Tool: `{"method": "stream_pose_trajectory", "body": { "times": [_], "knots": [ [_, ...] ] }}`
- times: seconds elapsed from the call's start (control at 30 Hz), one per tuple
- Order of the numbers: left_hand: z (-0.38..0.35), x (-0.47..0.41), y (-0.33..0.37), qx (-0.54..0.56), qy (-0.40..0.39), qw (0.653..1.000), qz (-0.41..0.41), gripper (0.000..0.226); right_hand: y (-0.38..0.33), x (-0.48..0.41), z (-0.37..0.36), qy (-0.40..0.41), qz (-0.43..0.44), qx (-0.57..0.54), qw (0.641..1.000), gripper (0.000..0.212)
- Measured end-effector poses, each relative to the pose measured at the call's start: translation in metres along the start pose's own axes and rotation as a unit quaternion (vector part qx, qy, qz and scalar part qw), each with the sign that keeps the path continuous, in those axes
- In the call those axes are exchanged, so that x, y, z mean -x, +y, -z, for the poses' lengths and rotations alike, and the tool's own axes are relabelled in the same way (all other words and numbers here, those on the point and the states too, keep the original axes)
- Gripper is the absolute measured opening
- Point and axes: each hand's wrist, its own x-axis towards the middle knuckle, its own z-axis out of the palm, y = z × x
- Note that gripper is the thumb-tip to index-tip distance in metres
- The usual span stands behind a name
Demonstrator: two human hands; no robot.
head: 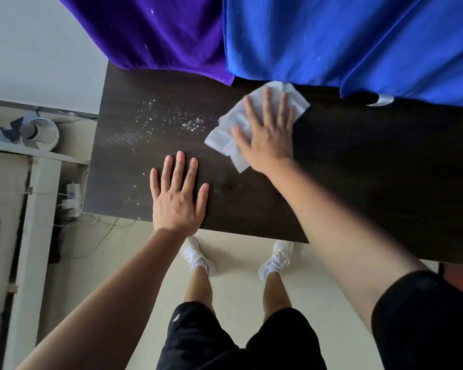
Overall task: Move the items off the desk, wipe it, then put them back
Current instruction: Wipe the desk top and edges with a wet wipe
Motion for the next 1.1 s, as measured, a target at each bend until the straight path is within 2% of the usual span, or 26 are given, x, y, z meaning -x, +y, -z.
{"method": "stream_pose_trajectory", "body": {
  "times": [0.1,0.23,0.3,0.37,0.43,0.47,0.53,0.63,0.8,0.93,1.1],
  "knots": [
    [0.000,0.001,0.000,0.004,-0.001,1.000,0.000,0.063,-0.019,0.041,-0.013,0.000,0.106,0.017,0.994,0.074],
    [0.002,0.000,0.001,0.004,-0.009,1.000,0.003,0.062,0.040,0.104,-0.023,-0.005,0.194,0.011,0.981,0.074],
    [0.002,0.000,0.001,0.001,-0.012,1.000,0.006,0.062,0.084,0.111,-0.020,0.007,0.137,0.018,0.990,0.075],
    [0.002,0.001,0.000,-0.001,-0.013,1.000,0.006,0.063,0.112,0.101,-0.014,0.008,-0.004,0.013,1.000,0.077],
    [0.002,0.001,0.000,-0.004,-0.017,1.000,0.006,0.063,0.110,0.089,-0.011,0.002,-0.118,-0.012,0.993,0.080],
    [0.003,0.000,0.001,-0.003,-0.023,1.000,0.006,0.063,0.100,0.085,-0.010,0.005,-0.140,-0.021,0.990,0.080],
    [0.007,-0.001,0.003,0.003,-0.036,0.999,0.012,0.063,0.068,0.091,-0.015,0.008,-0.109,-0.016,0.994,0.081],
    [0.019,0.002,0.000,0.026,-0.050,0.998,0.007,0.064,0.009,0.121,-0.028,0.008,0.017,0.002,1.000,0.079],
    [0.044,0.025,-0.036,0.031,-0.022,0.998,0.050,0.070,-0.077,0.140,-0.037,-0.033,0.165,0.001,0.986,0.078],
    [0.050,0.036,-0.069,0.035,-0.024,0.992,0.115,0.071,-0.065,0.134,-0.031,-0.059,0.174,0.003,0.983,0.079],
    [0.047,0.041,-0.096,0.054,-0.047,0.984,0.164,0.072,-0.007,0.150,-0.028,-0.052,0.102,0.040,0.993,0.081]
  ]
}}
